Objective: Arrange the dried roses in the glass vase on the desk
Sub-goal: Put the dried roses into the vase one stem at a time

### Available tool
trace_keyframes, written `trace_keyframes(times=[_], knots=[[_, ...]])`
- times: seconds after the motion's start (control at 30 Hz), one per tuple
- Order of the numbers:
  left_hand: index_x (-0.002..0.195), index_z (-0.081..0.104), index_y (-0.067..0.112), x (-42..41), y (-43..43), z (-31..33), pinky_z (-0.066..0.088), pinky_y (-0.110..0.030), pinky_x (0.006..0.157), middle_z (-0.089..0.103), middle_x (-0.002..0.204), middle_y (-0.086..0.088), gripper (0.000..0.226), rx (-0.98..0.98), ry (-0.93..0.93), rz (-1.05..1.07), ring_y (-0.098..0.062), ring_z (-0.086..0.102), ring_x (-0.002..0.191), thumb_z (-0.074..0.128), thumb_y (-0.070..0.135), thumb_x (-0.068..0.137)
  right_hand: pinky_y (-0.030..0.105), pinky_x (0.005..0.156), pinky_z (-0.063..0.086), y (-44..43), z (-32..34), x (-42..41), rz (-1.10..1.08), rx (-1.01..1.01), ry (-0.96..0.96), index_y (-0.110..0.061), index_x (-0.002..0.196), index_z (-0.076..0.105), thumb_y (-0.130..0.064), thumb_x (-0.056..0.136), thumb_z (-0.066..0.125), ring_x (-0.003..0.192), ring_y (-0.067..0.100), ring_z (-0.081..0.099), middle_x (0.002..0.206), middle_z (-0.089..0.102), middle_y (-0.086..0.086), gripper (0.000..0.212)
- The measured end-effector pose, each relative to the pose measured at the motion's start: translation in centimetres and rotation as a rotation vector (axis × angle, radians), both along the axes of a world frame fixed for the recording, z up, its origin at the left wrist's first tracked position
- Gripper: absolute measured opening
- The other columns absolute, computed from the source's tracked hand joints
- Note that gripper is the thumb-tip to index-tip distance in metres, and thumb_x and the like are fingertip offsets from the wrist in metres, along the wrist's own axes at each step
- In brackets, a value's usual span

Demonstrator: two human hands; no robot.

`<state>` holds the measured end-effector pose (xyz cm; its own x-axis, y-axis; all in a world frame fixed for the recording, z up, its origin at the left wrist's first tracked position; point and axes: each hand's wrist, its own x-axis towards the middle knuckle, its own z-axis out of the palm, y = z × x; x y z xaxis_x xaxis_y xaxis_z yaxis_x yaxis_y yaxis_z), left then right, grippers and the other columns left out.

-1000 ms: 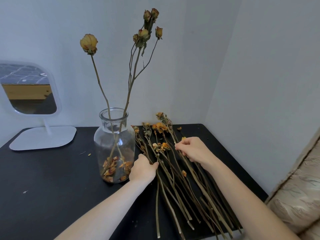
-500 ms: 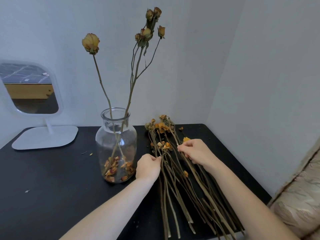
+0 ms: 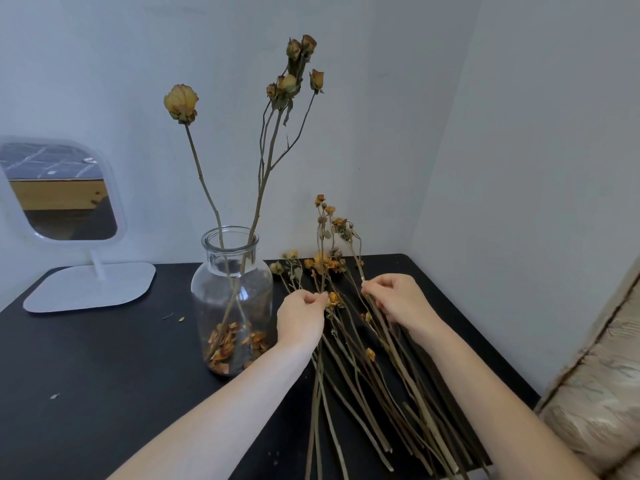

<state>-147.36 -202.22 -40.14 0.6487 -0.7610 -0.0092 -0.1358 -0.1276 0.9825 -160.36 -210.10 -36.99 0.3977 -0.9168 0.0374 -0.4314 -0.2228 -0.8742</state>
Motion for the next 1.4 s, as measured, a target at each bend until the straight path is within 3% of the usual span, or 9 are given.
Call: trace_keyframes(times=[0.1, 0.3, 0.47, 0.6, 0.73, 0.93, 1.13, 1.4], knots=[[0.085, 0.065, 0.007, -0.3, 0.2, 1.3, 0.035, -0.027, 0.076, 0.060, 0.079, 0.001, 0.023, -0.061, 0.004, -0.050, -0.001, 0.048, 0.071, 0.054, 0.025, 0.093, 0.023, 0.057, 0.043, -0.4, 0.7, -0.1, -0.030, 0.009, -0.102, -0.019, 0.081, 0.069, -0.029, 0.088, 0.057, 0.057, 0.008, 0.051, 0.062, 0.056, -0.005, 0.017], [0.088, 0.067, 0.017, -0.6, 1.6, 4.5, 0.034, -0.022, 0.057, 0.048, 0.057, 0.012, 0.020, -0.210, -0.138, -0.220, -0.002, 0.044, 0.055, 0.050, 0.027, 0.094, 0.015, 0.046, 0.036, -0.8, 3.1, -0.4, -0.127, -0.027, -0.319, -0.019, 0.089, 0.063, -0.028, 0.090, 0.054, 0.047, 0.002, 0.046, 0.061, 0.050, -0.007, 0.013], [0.088, 0.064, 0.019, -0.2, 4.0, 7.0, 0.033, -0.040, 0.056, 0.049, 0.042, 0.021, 0.021, -0.305, -0.236, -0.319, 0.004, 0.044, 0.042, 0.046, 0.026, 0.096, 0.018, 0.054, 0.034, -0.3, 5.5, -0.6, -0.214, -0.136, -0.453, -0.015, 0.095, 0.062, -0.024, 0.093, 0.051, 0.058, 0.006, 0.046, 0.068, 0.051, -0.004, 0.015], [0.084, 0.063, 0.018, 0.8, 6.3, 8.8, 0.026, -0.014, 0.039, 0.039, 0.046, 0.014, 0.023, -0.423, -0.156, -0.384, -0.001, 0.032, 0.038, 0.044, 0.024, 0.095, 0.018, 0.055, 0.033, 0.3, 6.6, -0.3, -0.228, -0.214, -0.502, -0.014, 0.102, 0.059, -0.024, 0.094, 0.049, 0.061, 0.006, 0.045, 0.074, 0.053, -0.004, 0.016], [0.082, 0.063, 0.016, 3.6, 9.7, 11.5, 0.025, -0.014, 0.037, 0.040, 0.051, 0.009, 0.022, -0.548, -0.154, -0.332, -0.004, 0.031, 0.043, 0.047, 0.027, 0.091, 0.018, 0.055, 0.033, 1.8, 7.6, 0.8, -0.185, -0.263, -0.536, -0.016, 0.097, 0.059, -0.024, 0.094, 0.048, 0.057, 0.006, 0.044, 0.070, 0.052, -0.005, 0.013], [0.075, 0.056, 0.023, 9.4, 12.4, 16.9, 0.024, -0.011, 0.040, 0.034, 0.050, 0.013, 0.029, -0.740, -0.252, 0.005, -0.002, 0.029, 0.046, 0.039, 0.023, 0.099, 0.019, 0.053, 0.031, 3.8, 8.8, 3.4, -0.101, -0.282, -0.561, -0.019, 0.092, 0.059, -0.024, 0.094, 0.048, 0.054, 0.006, 0.043, 0.067, 0.051, -0.004, 0.012], [0.072, 0.051, 0.026, 12.2, 12.3, 21.1, 0.023, -0.011, 0.038, 0.036, 0.048, 0.016, 0.032, -0.848, -0.292, 0.154, -0.003, 0.029, 0.045, 0.035, 0.022, 0.100, 0.019, 0.053, 0.032, 4.3, 9.1, 5.0, -0.063, -0.277, -0.559, -0.023, 0.087, 0.057, -0.024, 0.094, 0.049, 0.054, 0.007, 0.043, 0.067, 0.051, -0.005, 0.011], [0.074, 0.051, 0.028, 12.8, 9.6, 19.0, 0.027, -0.013, 0.044, 0.037, 0.062, 0.007, 0.031, -0.728, -0.402, 0.157, -0.002, 0.033, 0.049, 0.034, 0.023, 0.100, 0.018, 0.053, 0.031, 4.2, 8.8, 5.0, -0.068, -0.276, -0.535, -0.017, 0.097, 0.059, -0.025, 0.094, 0.048, 0.057, 0.006, 0.044, 0.068, 0.051, -0.005, 0.014]])
